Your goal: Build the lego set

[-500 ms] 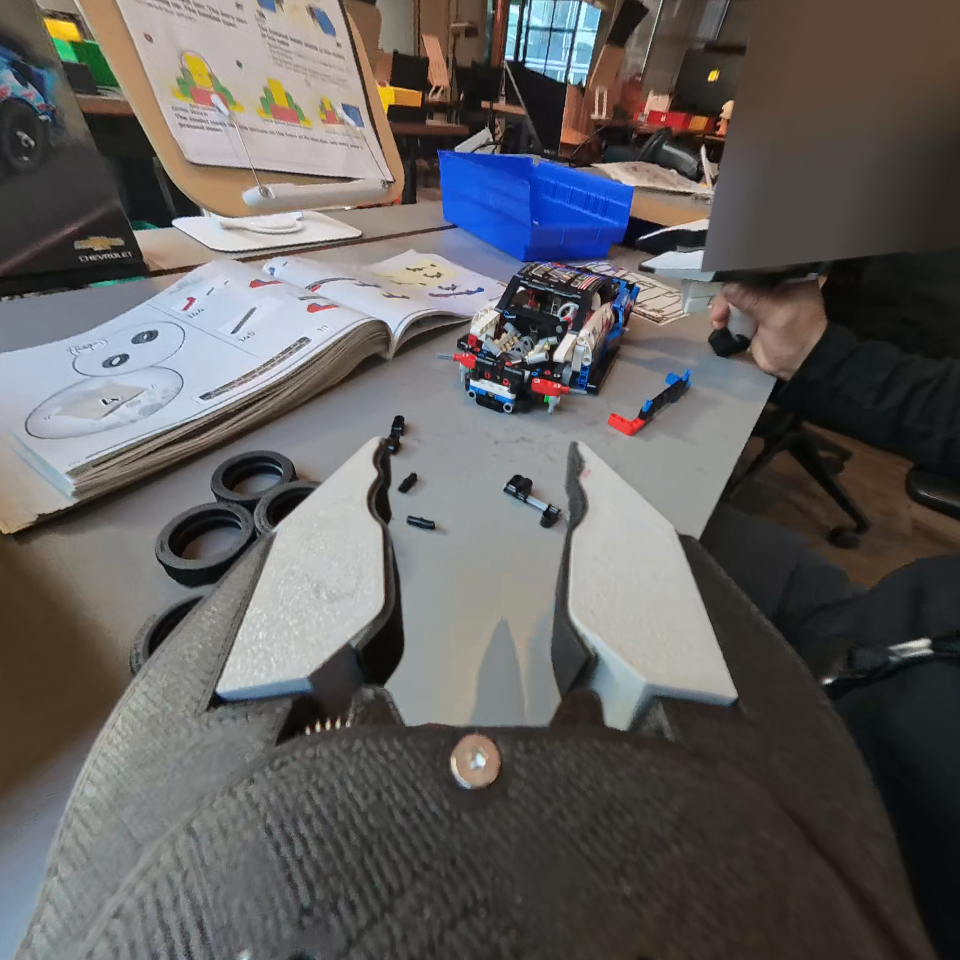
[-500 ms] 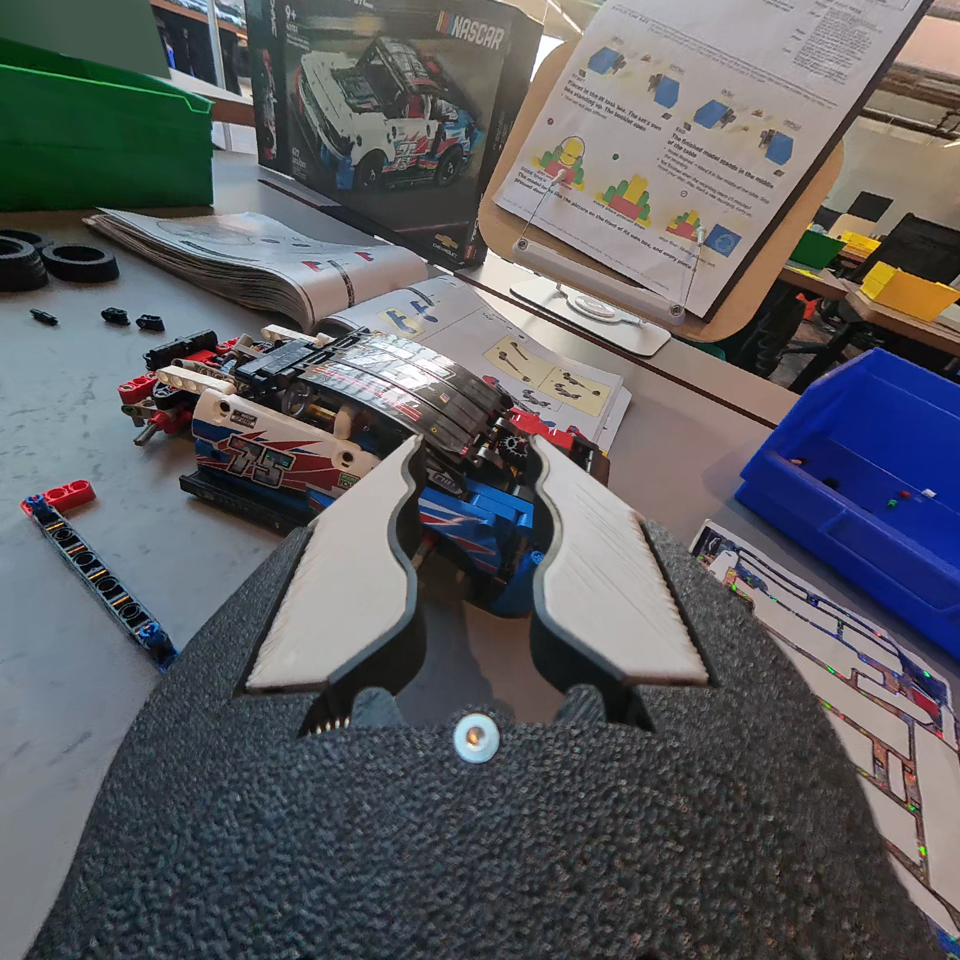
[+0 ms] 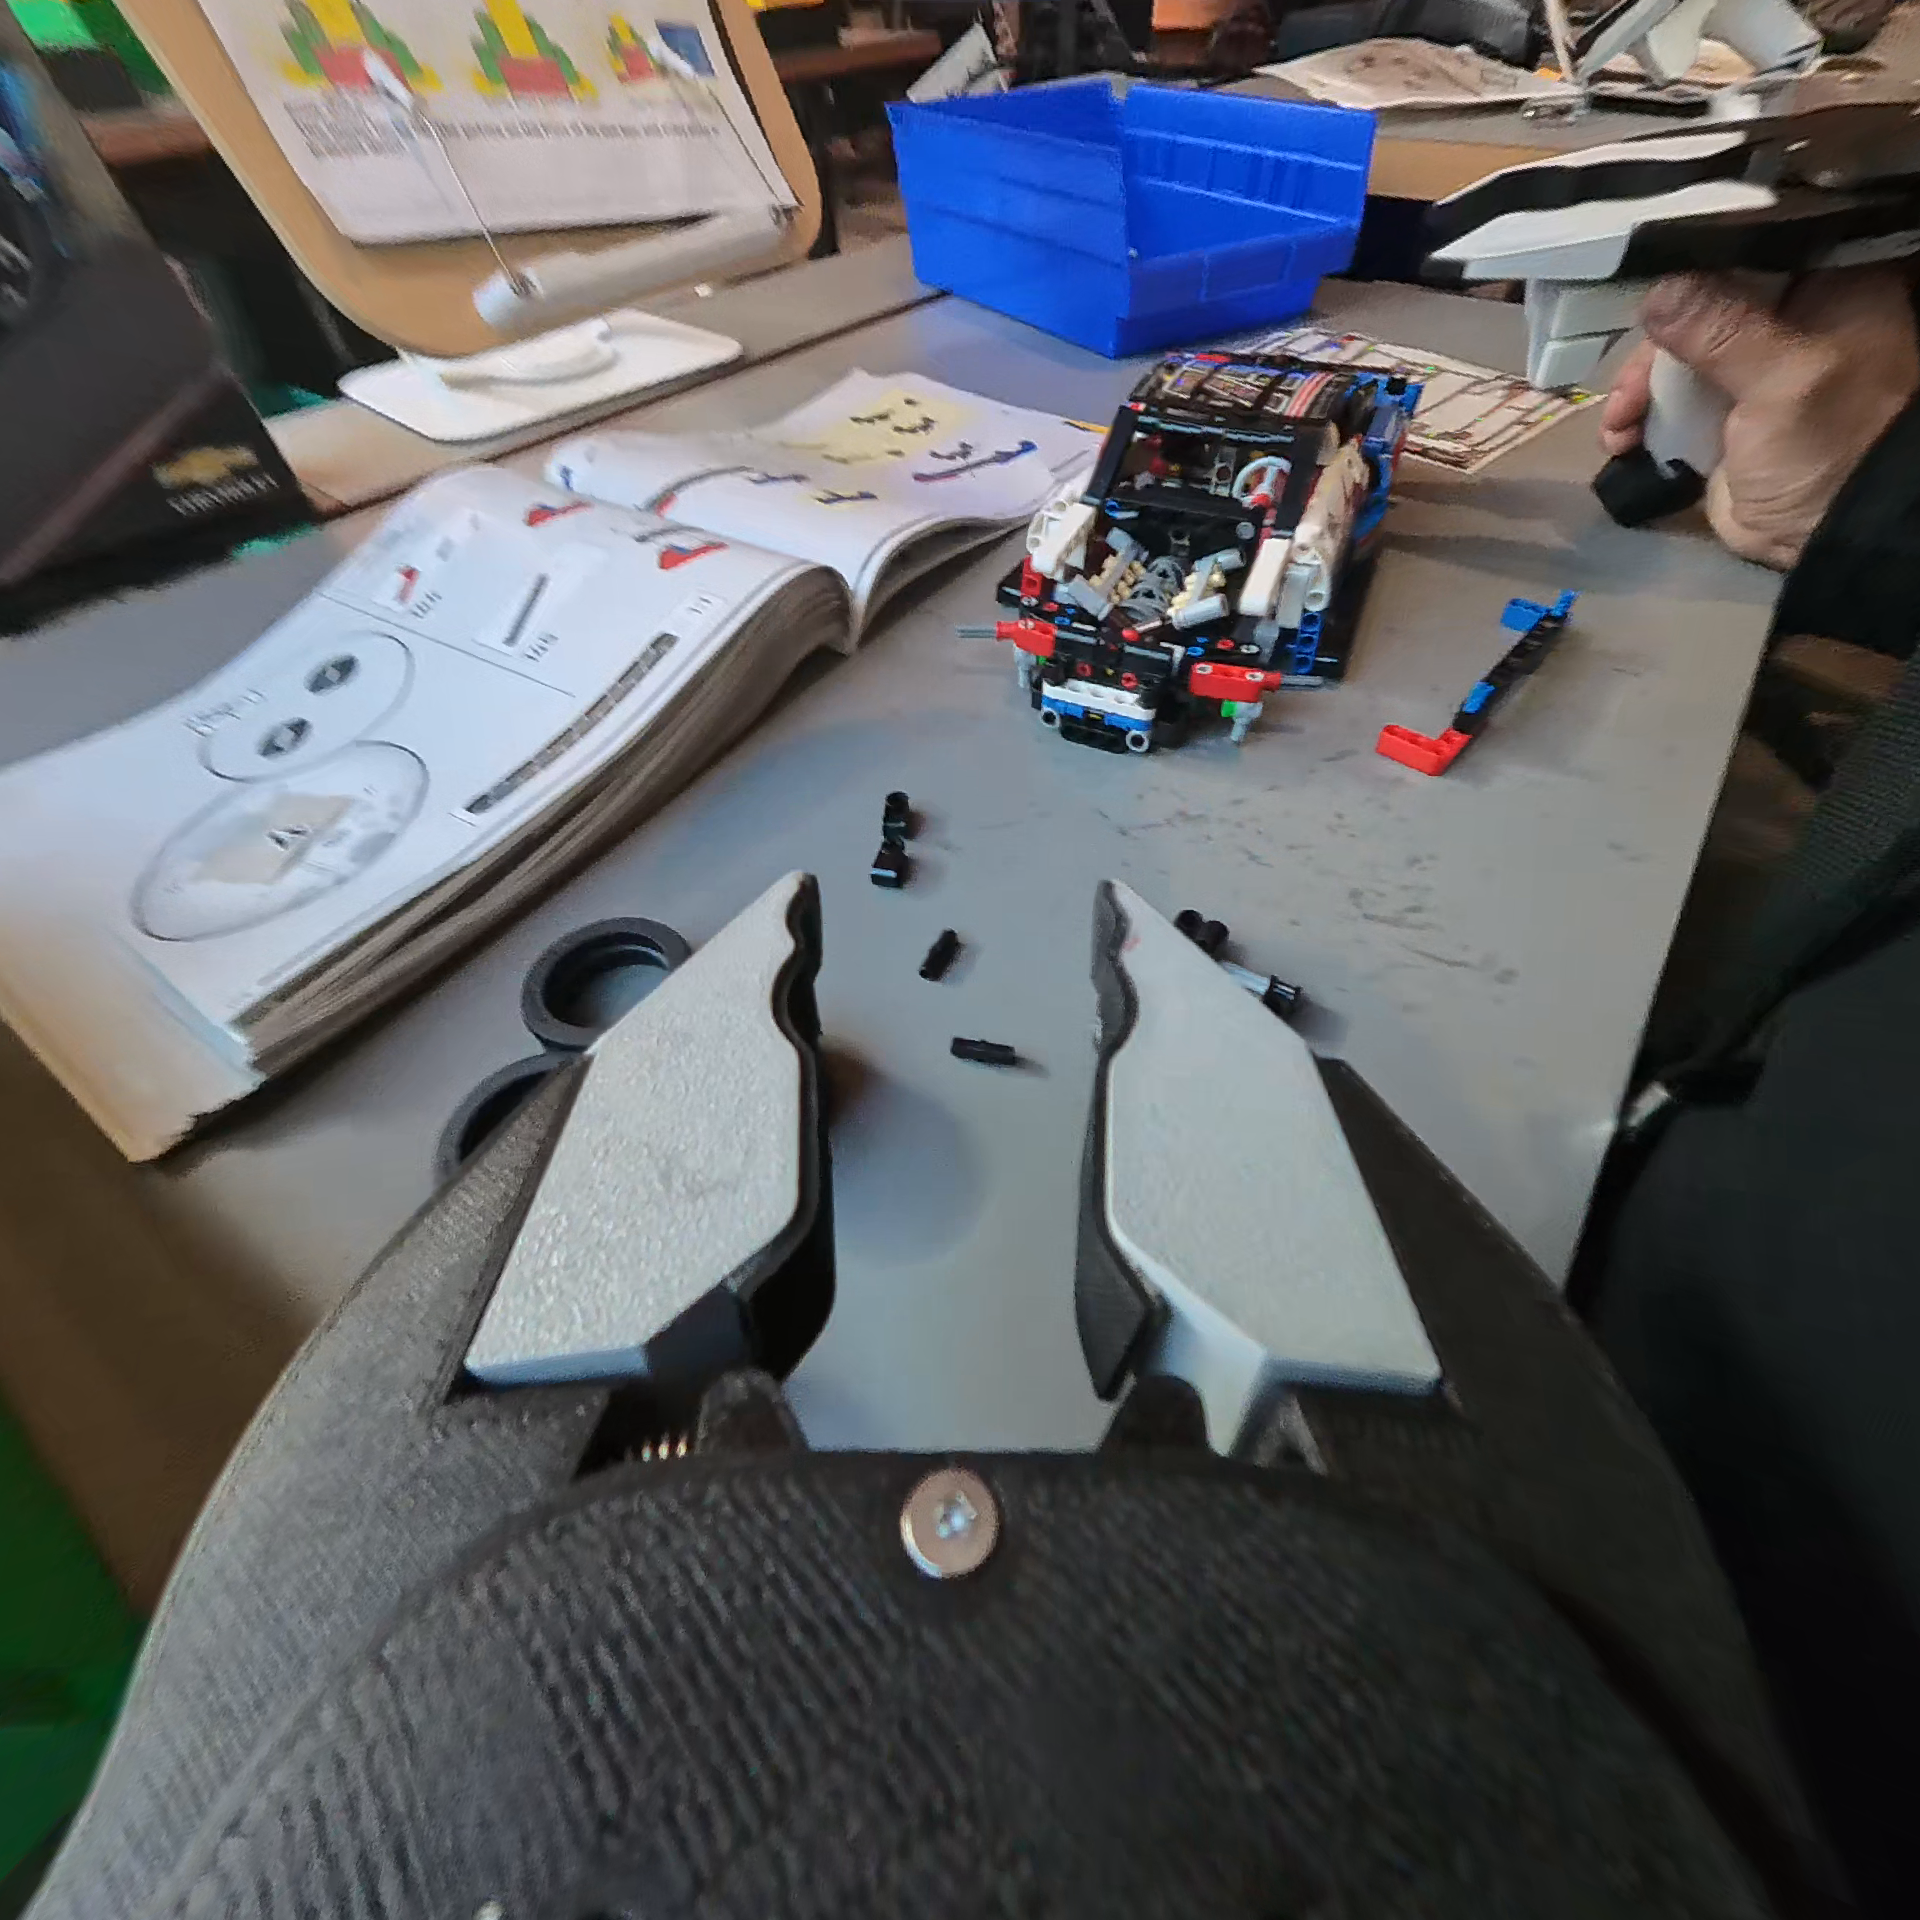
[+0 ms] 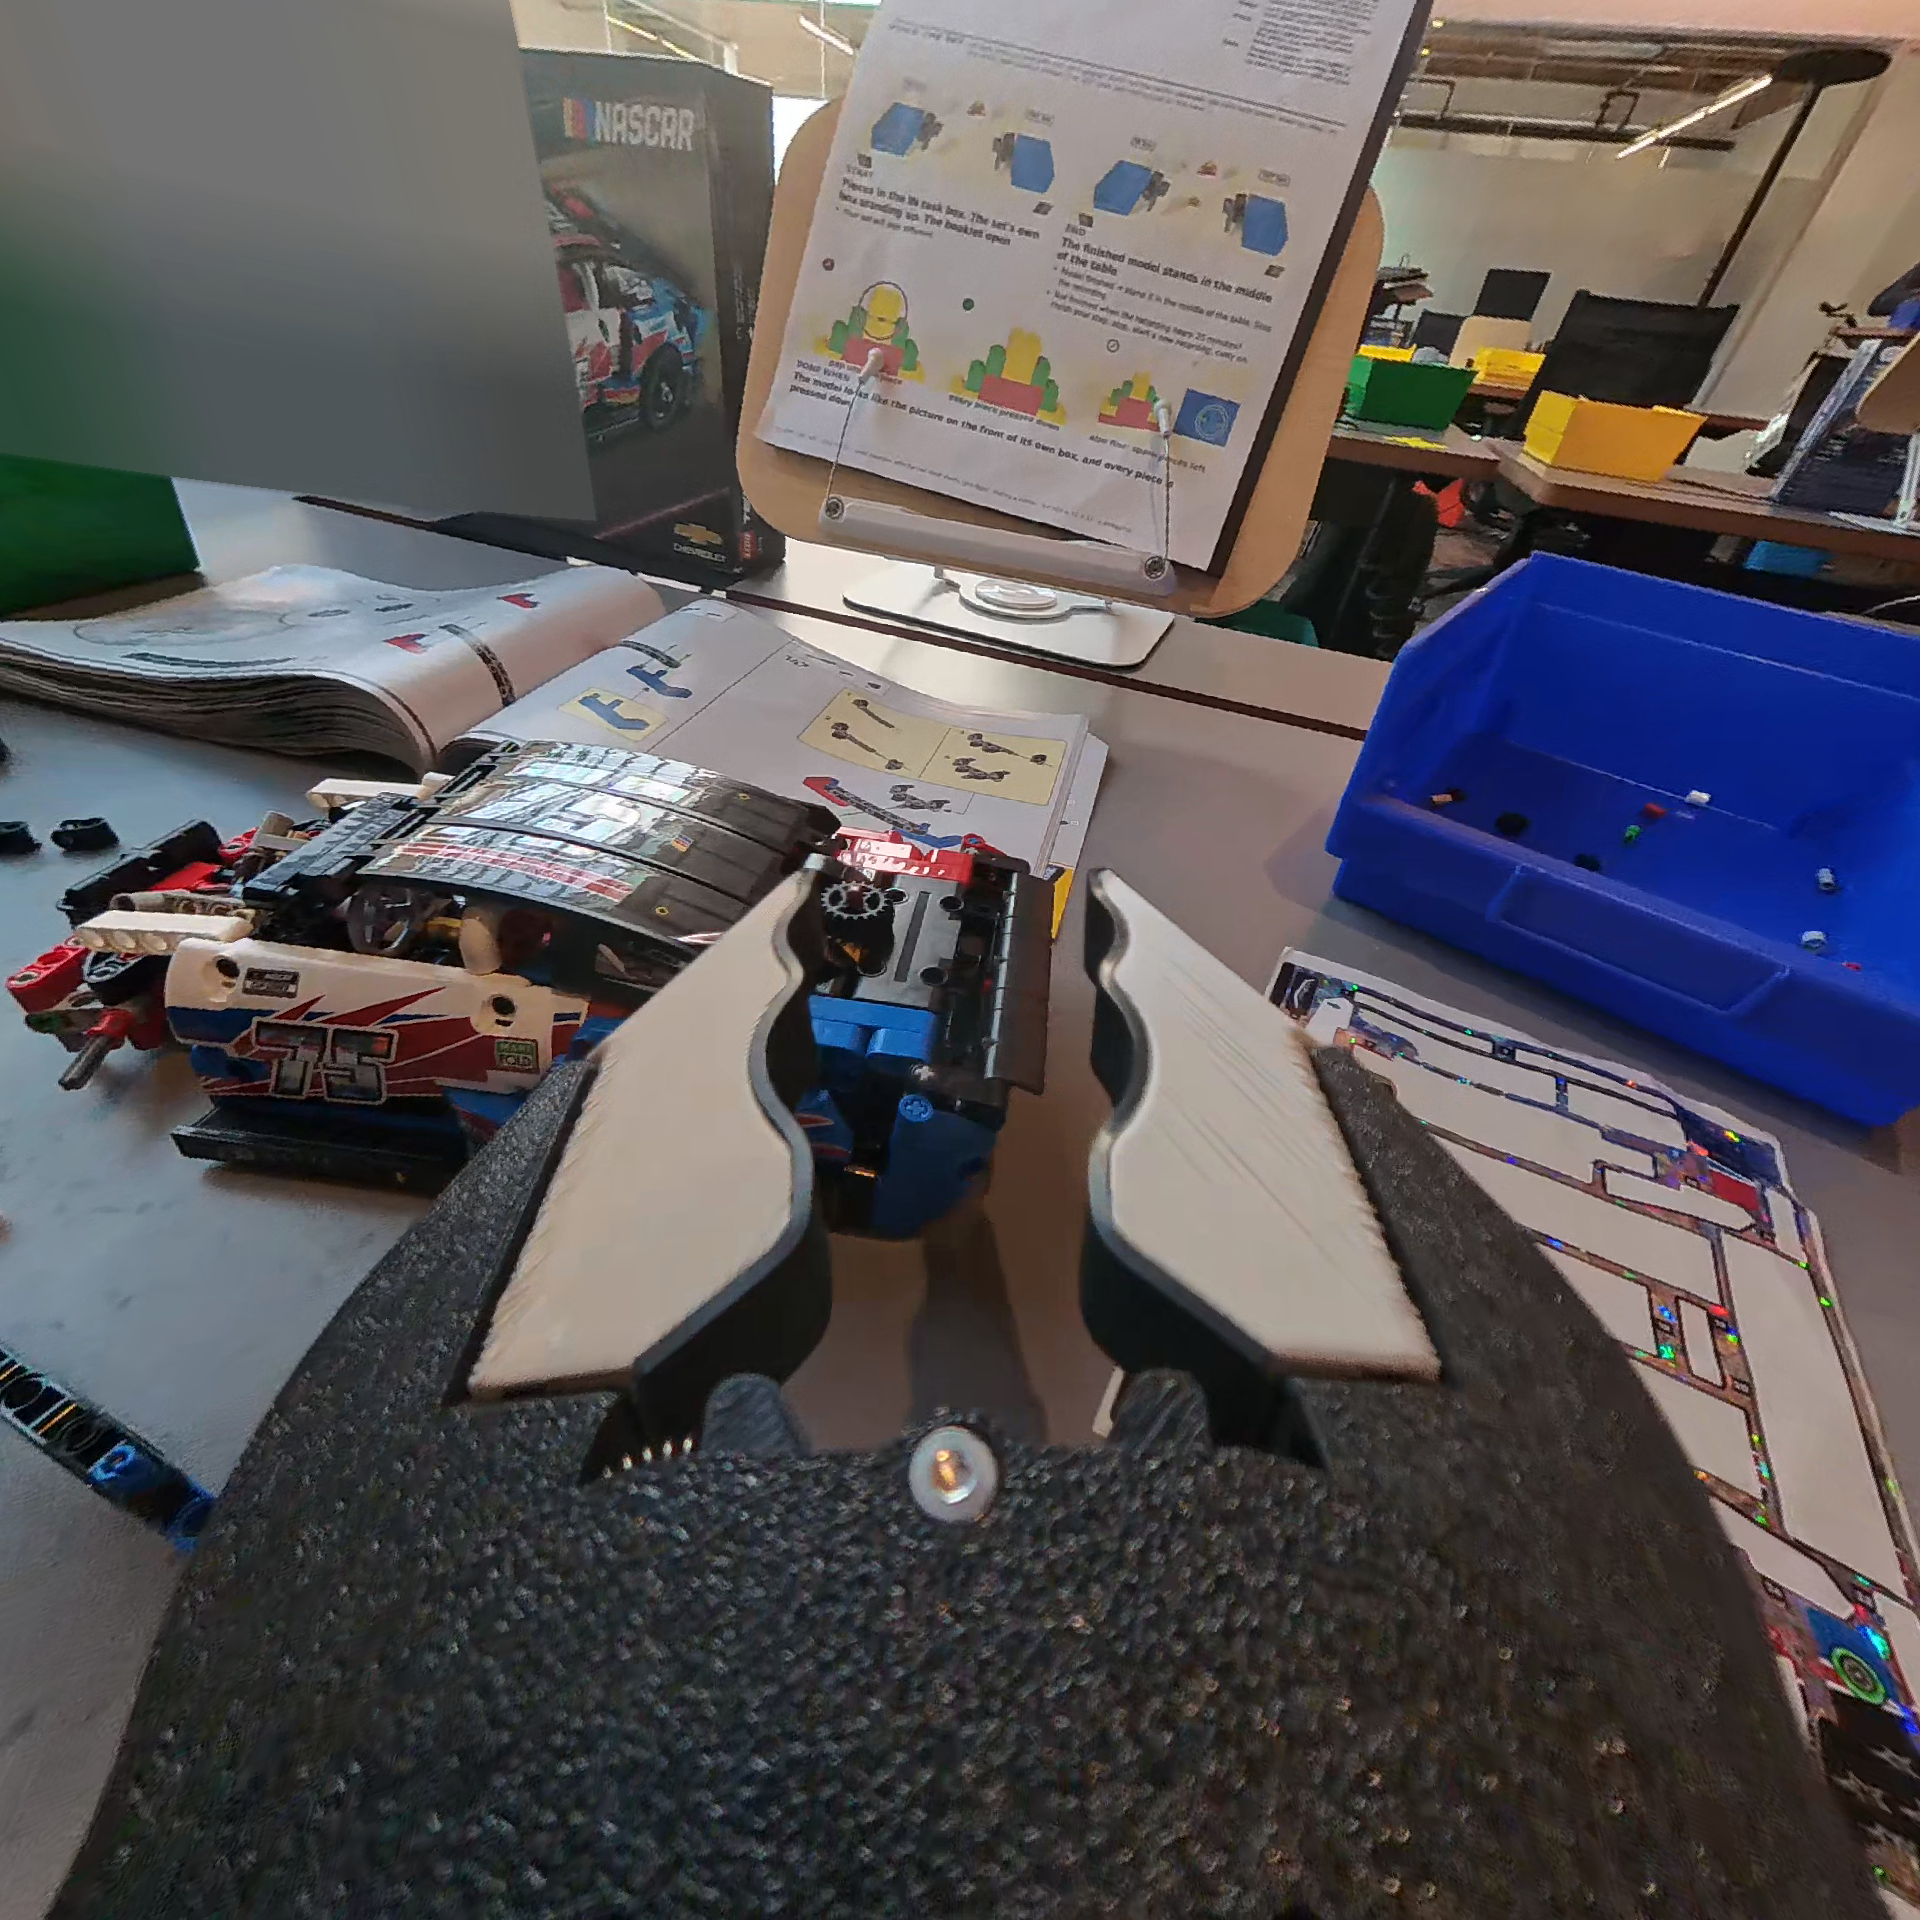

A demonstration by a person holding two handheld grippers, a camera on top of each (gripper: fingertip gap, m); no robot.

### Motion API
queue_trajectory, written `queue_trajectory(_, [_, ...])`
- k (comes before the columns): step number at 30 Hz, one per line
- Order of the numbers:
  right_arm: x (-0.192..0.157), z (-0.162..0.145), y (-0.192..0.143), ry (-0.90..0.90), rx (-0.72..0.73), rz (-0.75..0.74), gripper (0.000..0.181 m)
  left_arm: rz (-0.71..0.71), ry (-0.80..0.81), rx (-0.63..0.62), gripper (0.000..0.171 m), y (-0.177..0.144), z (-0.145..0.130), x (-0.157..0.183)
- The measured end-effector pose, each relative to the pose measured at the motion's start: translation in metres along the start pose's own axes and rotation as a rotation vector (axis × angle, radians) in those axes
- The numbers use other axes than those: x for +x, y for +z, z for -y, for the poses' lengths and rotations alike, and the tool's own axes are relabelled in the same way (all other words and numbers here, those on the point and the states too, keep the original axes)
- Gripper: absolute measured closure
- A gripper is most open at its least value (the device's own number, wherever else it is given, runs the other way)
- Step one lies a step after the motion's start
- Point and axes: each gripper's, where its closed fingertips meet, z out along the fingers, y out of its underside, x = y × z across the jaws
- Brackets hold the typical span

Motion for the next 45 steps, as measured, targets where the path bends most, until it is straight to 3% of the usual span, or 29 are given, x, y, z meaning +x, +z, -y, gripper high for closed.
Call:
queue_trajectory(6, [-0.006,0.002,-0.002,-0.04,0.016,0.012,0.133,-0.111,-0.052,-0.017,0.121,0.0,-0.002,0.011])
queue_trajectory(17, [-0.043,0.009,-0.007,-0.033,0.057,0.232,0.143,-0.175,-0.016,-0.075,0.118,0.004,-0.01,0.025])
queue_trajectory(27, [-0.058,0.011,-0.012,-0.02,0.075,0.338,0.145,-0.098,0.055,-0.129,0.112,0.01,-0.017,0.023])
queue_trajectory(35, [-0.057,0.015,-0.013,0.077,0.09,0.412,0.145,-0.081,0.015,-0.168,0.11,0.013,-0.022,0.016])
queue_trajectory(45, [-0.059,0.012,-0.009,0.005,0.081,0.377,0.151,-0.086,-0.025,-0.228,0.113,0.018,-0.03,0.014])
